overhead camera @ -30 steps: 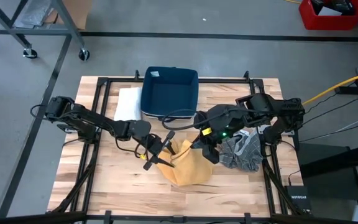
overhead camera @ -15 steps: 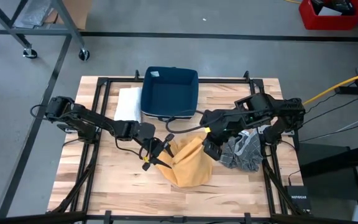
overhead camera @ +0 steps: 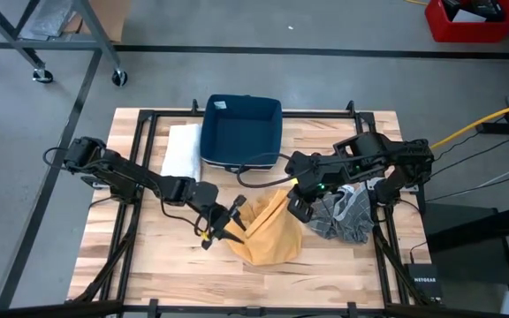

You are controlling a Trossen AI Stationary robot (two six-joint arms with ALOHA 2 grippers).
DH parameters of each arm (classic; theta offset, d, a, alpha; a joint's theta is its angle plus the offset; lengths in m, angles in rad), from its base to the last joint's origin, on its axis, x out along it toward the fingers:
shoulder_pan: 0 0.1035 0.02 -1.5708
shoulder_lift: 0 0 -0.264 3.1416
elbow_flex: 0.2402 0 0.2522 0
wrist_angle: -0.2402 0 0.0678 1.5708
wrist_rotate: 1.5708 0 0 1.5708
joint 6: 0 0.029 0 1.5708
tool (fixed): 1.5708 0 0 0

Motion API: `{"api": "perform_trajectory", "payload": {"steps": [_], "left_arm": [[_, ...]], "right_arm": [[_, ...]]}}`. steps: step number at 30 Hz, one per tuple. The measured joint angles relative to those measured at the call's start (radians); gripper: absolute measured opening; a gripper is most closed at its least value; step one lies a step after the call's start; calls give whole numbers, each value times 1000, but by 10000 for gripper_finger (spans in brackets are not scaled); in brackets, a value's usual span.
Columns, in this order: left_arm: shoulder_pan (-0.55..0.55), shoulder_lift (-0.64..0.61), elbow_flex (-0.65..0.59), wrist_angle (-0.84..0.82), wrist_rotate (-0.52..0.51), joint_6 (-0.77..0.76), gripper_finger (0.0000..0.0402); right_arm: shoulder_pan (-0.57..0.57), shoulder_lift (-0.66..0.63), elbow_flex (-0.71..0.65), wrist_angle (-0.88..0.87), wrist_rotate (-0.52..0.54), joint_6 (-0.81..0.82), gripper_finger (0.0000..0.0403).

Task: Fold towel
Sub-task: Fold the yellow towel

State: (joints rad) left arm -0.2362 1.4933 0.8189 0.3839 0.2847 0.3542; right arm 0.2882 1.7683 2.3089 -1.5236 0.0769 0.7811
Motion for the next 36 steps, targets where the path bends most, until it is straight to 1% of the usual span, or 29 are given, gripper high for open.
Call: {"api": "perform_trajectory", "payload": {"steps": [3, 7, 9, 12, 15, 22, 25, 27, 31, 34, 36], "left_arm": [[8, 0, 0, 0, -45, 0, 85], [15, -3, 0, -1, -99, 2, 26], [21, -14, -1, -6, -134, 6, 8], [33, -46, -1, -13, -175, 27, 10], [47, -109, -2, -8, -192, 48, 5], [98, -325, -1, -13, -192, 47, 3], [116, -422, -1, -19, -193, 46, 4], [124, -484, -1, -39, -193, 45, 2], [128, -596, -1, -120, -193, 43, 4], [128, -669, -1, -219, -195, 43, 2], [128, -713, -1, -294, -195, 42, 3]], "right_arm": [[0, 0, 0, 14, -1, 0, 1], [1, 0, 0, -3, -9, 0, 1], [0, 0, 0, -8, -23, -1, 1], [0, 0, 0, -22, -43, -1, 1], [0, 0, 0, -29, -68, -1, 1], [0, 0, 0, -47, -63, -1, 1], [0, 0, 0, -48, -18, -2, 1], [0, 0, 0, -46, 32, -2, 1], [0, 0, 0, -28, 181, -2, 1], [0, 0, 0, 20, 302, -2, 1], [0, 0, 0, 67, 361, -2, 1]]}}
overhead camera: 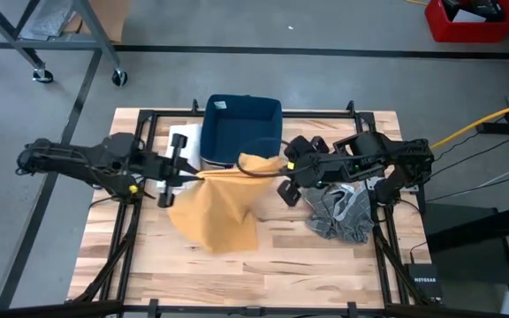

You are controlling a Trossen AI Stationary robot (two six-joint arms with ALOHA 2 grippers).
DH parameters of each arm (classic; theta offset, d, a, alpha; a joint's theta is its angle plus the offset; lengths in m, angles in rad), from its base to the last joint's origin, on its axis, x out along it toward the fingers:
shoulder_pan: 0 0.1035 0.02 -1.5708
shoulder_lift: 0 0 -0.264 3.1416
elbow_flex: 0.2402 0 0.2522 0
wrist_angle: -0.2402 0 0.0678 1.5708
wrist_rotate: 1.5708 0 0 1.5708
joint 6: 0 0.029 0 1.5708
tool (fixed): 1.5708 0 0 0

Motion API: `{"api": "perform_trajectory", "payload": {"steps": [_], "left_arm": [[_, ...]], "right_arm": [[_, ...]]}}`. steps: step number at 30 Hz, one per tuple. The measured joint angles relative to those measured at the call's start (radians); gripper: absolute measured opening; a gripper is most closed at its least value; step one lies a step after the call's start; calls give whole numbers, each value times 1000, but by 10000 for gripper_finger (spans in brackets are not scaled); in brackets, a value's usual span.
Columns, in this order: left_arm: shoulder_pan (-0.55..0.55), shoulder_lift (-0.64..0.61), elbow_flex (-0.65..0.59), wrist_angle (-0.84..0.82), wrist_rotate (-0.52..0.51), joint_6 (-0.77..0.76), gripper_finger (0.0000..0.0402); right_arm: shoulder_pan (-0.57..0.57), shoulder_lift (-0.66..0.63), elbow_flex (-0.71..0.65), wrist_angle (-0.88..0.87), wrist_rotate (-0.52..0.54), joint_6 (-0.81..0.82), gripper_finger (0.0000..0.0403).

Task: Fold towel
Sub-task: Fold the yellow towel

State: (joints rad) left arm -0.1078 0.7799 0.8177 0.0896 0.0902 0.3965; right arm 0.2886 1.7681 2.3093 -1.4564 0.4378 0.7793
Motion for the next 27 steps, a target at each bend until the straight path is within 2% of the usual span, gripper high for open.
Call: {"api": "perform_trajectory", "payload": {"steps": [4, 8, 15, 19, 24, 27], "left_arm": [[0, -74, 1, -159, 0, -14, 2], [0, -127, 1, -288, 1, -46, 2], [-1, -172, 1, -319, -66, -69, 1], [-1, -188, 1, -336, -71, -83, 1], [-2, -222, 1, -453, -71, -106, 1], [-2, -244, 1, -525, -71, -111, 1]], "right_arm": [[0, 0, 0, 101, 61, 0, 1], [0, 10, 0, 203, 34, 0, 1], [0, 54, 0, 228, -105, 1, 1], [0, 95, 0, 226, -241, 2, 1], [-1, 157, 0, 230, -414, 1, 1], [-1, 192, 0, 231, -436, 1, 1]]}}
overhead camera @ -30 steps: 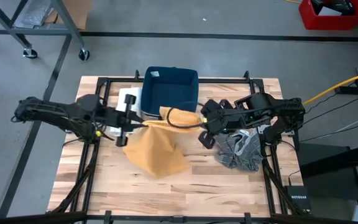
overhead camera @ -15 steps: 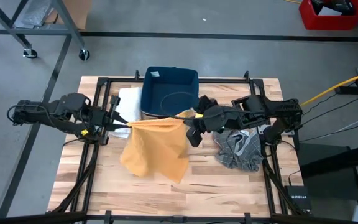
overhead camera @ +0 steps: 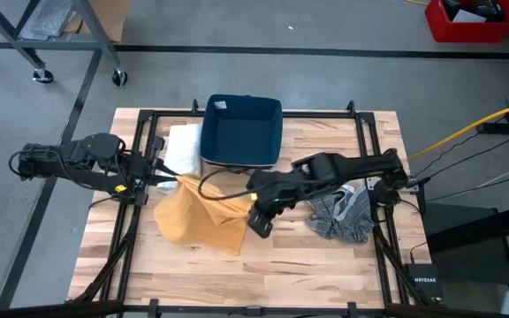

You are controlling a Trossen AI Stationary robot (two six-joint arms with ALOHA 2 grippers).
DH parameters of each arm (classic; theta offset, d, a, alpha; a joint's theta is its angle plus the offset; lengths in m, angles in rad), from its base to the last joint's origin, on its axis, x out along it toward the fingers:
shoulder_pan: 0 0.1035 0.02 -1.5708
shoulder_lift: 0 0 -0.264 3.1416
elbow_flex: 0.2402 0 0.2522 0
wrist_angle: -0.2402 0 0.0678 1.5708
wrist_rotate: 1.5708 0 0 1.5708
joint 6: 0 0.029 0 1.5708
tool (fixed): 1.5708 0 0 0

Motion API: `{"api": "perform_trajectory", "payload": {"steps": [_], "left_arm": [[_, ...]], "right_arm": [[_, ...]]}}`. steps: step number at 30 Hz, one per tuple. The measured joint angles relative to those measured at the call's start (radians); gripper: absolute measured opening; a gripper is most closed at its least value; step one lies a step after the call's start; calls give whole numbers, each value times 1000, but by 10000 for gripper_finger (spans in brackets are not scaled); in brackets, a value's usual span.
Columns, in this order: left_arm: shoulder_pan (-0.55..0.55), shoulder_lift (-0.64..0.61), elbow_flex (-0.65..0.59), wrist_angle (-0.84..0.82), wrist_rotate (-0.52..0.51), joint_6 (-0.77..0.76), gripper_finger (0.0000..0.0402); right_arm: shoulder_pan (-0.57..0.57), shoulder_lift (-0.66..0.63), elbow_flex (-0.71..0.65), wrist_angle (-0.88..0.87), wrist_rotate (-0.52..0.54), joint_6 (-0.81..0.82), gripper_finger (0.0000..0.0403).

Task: Fold towel
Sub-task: Fold the yellow towel

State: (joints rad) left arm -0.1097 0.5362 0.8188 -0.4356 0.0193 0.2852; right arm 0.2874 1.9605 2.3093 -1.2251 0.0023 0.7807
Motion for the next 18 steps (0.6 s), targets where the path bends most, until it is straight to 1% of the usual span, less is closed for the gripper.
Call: {"api": "perform_trajectory", "payload": {"steps": [7, 10, 12, 14, 16, 18], "left_arm": [[0, -18, 0, -110, 0, -43, 1], [0, -16, 0, -135, 0, -43, 1], [0, -16, 0, -140, -2, -43, 1], [0, -18, 0, -138, -6, -29, 1], [0, -19, 1, -138, -13, -10, 1], [0, -19, 1, -133, -24, -4, 1]], "right_arm": [[-1, 71, 0, -1, -6, 0, 1], [-1, 95, 0, 1, -56, -2, 8], [-1, 107, 0, -16, -126, -1, 27], [2, 120, 0, -14, -172, -1, 54], [3, 132, 0, -27, -200, 1, 86], [2, 141, 0, -30, -204, 2, 117]]}}
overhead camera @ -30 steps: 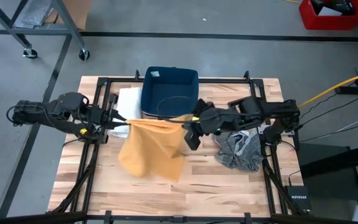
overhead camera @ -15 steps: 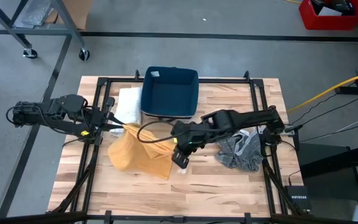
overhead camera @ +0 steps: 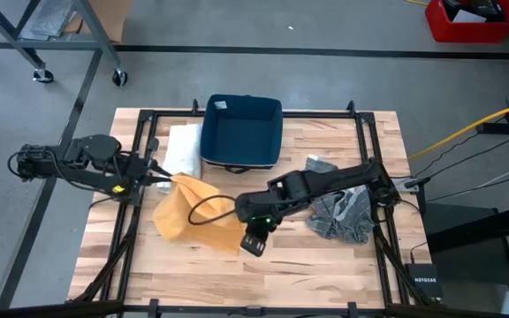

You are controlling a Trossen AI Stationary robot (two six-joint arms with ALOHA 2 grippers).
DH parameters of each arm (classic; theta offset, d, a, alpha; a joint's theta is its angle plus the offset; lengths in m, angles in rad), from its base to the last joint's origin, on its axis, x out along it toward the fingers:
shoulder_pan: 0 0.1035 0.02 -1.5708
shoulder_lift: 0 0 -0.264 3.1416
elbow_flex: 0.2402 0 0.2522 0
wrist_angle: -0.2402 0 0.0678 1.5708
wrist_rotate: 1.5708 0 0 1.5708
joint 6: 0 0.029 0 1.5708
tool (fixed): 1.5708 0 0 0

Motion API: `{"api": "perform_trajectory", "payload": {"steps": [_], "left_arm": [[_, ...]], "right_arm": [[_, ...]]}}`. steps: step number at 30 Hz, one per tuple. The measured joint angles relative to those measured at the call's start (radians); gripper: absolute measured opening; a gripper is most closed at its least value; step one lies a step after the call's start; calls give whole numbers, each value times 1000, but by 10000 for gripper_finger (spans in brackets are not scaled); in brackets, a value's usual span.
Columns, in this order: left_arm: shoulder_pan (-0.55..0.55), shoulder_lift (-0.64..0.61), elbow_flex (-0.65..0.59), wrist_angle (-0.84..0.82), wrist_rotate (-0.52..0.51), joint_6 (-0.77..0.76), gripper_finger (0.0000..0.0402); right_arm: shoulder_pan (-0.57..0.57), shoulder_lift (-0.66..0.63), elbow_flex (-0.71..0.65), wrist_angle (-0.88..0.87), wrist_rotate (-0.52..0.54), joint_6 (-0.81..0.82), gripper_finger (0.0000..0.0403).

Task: Fold towel
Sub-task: Fold the yellow towel

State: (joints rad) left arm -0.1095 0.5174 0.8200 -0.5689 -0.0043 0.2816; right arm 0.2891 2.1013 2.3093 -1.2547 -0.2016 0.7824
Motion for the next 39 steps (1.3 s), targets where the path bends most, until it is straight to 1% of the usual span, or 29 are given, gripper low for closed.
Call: {"api": "perform_trajectory", "payload": {"steps": [3, 6, 9, 11, 16, 17, 21, 24, 27, 29, 34, 39], "left_arm": [[0, 2, 0, -5, -23, 3, 1], [0, 2, 0, -3, -27, 10, 1], [0, 2, 0, -4, -27, 13, 1], [0, 1, 0, -2, -27, 18, 1], [1, 2, 0, -2, -29, 24, 1], [1, 2, 0, -2, -29, 31, 1], [1, 2, 0, 5, -30, 35, 1], [1, 2, 0, 8, -30, 34, 1], [1, 2, 0, 7, -30, 26, 1], [1, 2, 0, 6, -30, 15, 1], [2, 2, -1, 8, -30, 10, 1], [2, 2, -1, 44, -34, 8, 1]], "right_arm": [[-1, 22, 0, -11, 3, 2, 152], [0, 49, 0, -8, 19, 68, 172], [2, 78, 0, -12, 20, 154, 178], [11, 97, 0, -16, 5, 180, 179], [64, 122, 0, -28, 12, 193, 179], [77, 123, 0, -29, 39, 193, 179], [131, 134, 0, -31, 216, 189, 179], [168, 145, 0, -24, 329, 180, 179], [208, 161, 0, -25, 417, 179, 179], [230, 175, -7, -17, 450, 187, 179], [287, 192, -77, 58, 521, 298, 179], [323, 247, -128, 108, 568, 383, 179]]}}
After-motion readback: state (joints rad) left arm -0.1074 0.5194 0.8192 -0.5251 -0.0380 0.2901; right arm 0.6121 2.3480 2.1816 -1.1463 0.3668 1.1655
